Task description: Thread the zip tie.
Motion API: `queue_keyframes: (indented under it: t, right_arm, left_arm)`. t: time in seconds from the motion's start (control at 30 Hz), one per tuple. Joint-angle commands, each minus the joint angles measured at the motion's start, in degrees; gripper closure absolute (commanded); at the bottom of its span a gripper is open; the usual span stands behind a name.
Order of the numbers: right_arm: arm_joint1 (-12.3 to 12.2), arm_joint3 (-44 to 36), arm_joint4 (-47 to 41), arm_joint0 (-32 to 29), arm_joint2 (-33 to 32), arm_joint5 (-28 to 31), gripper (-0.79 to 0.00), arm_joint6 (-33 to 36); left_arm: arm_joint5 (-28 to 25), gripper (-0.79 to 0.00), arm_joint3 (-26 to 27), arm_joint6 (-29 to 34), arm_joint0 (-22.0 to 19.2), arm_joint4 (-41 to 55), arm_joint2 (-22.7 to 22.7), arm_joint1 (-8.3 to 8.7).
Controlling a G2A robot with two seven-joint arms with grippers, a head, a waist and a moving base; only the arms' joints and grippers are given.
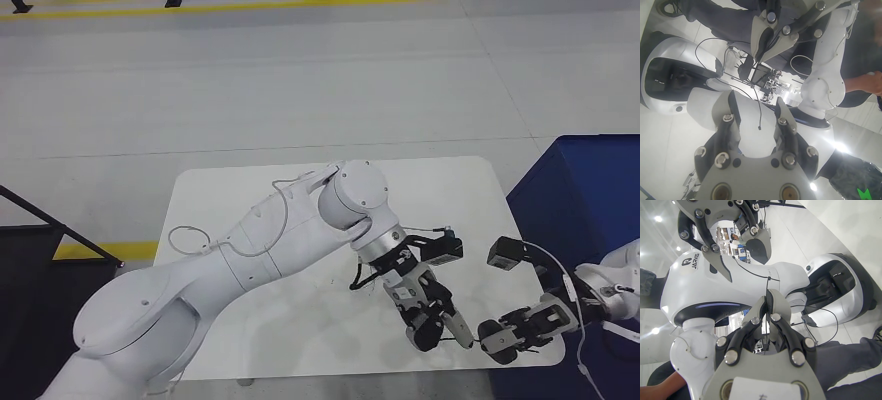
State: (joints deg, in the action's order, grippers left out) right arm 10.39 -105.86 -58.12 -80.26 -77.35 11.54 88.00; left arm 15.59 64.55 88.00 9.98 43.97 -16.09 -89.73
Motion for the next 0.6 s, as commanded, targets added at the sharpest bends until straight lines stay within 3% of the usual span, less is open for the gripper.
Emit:
queue_keyframes:
  t: [0.0,0.2,0.33,0.57]
  right_arm:
    - [0.2,0.3,-0.8,0.1,0.1,-0.9,0.0,0.0]
    - [0.7,1.2,-3.0,1.0,0.8,-2.5,0.0,0.0]
    - [1.0,2.5,-2.8,1.9,1.9,-3.1,0.0,0.0]
    - [1.0,2.5,-2.9,2.0,2.0,-3.2,0.0,0.0]
  left_arm:
    - [-0.5,-0.785,0.1,0.0,0.2,-0.4,-0.6,0.33]
    - [-3.8,-0.785,1.5,0.0,2.0,-0.5,-4.4,2.11]
    - [-6.2,-0.785,2.9,0.0,4.4,5.0,-7.2,4.22]
    - [-6.0,-0.785,2.6,0.0,4.4,5.1,-7.4,4.44]
